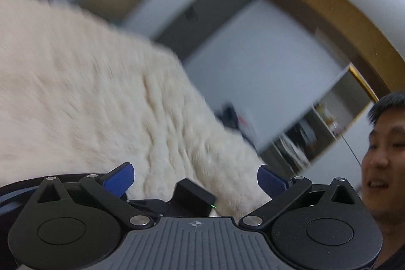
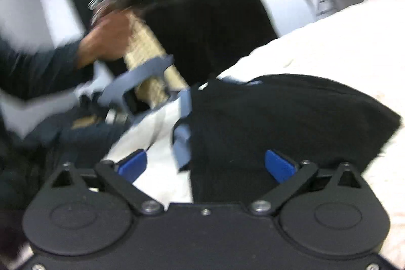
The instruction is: Fold clothes
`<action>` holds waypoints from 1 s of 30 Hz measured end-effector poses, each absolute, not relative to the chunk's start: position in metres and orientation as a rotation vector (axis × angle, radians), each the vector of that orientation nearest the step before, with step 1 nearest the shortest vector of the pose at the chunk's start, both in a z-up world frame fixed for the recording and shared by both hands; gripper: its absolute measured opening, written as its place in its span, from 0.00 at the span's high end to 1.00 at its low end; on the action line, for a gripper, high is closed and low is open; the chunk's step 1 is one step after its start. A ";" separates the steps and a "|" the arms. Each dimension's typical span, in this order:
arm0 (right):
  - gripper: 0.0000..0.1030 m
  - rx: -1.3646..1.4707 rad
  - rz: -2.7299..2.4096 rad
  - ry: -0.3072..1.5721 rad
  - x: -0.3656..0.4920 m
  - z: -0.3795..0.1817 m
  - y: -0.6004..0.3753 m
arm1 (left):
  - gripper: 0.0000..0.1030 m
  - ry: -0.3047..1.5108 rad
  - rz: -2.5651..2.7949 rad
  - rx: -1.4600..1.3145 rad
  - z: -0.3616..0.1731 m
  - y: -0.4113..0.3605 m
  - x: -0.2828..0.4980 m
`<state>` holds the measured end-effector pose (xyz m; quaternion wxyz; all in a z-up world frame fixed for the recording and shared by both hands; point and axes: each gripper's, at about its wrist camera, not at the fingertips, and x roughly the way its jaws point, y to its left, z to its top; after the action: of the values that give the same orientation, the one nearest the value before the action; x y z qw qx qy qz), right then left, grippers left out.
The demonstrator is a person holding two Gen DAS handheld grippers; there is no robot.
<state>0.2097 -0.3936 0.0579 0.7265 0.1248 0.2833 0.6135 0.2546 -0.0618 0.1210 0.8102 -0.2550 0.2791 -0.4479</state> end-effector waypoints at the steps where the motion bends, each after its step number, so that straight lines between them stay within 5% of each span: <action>1: 0.17 0.306 1.322 0.625 0.211 0.056 -0.395 | 0.00 0.555 -0.921 -0.565 0.126 -0.048 0.232; 5: 0.25 0.477 1.227 0.677 0.222 0.049 -0.408 | 0.00 0.406 -0.763 -0.721 0.110 0.016 0.123; 9: 0.21 0.648 1.123 0.721 0.218 0.051 -0.423 | 0.00 0.356 -0.668 -0.799 0.062 0.042 0.051; 12: 0.00 0.714 0.872 0.638 0.193 0.071 -0.445 | 0.00 0.329 -0.611 -0.797 0.033 0.047 0.021; 20: 0.02 0.593 0.589 0.763 0.173 0.078 -0.417 | 0.00 0.300 -0.572 -0.907 0.001 0.059 -0.008; 27: 0.26 0.832 0.551 0.891 0.191 0.081 -0.403 | 0.00 0.243 -0.632 -0.956 -0.008 0.072 -0.015; 30: 0.57 0.838 0.448 0.981 0.196 0.068 -0.404 | 0.00 0.209 -0.636 -0.997 -0.011 0.081 -0.016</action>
<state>0.1964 -0.4040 0.0682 0.7758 0.3871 0.4532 0.2069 -0.0164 0.0809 -0.0110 0.8252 -0.4690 0.0982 -0.2992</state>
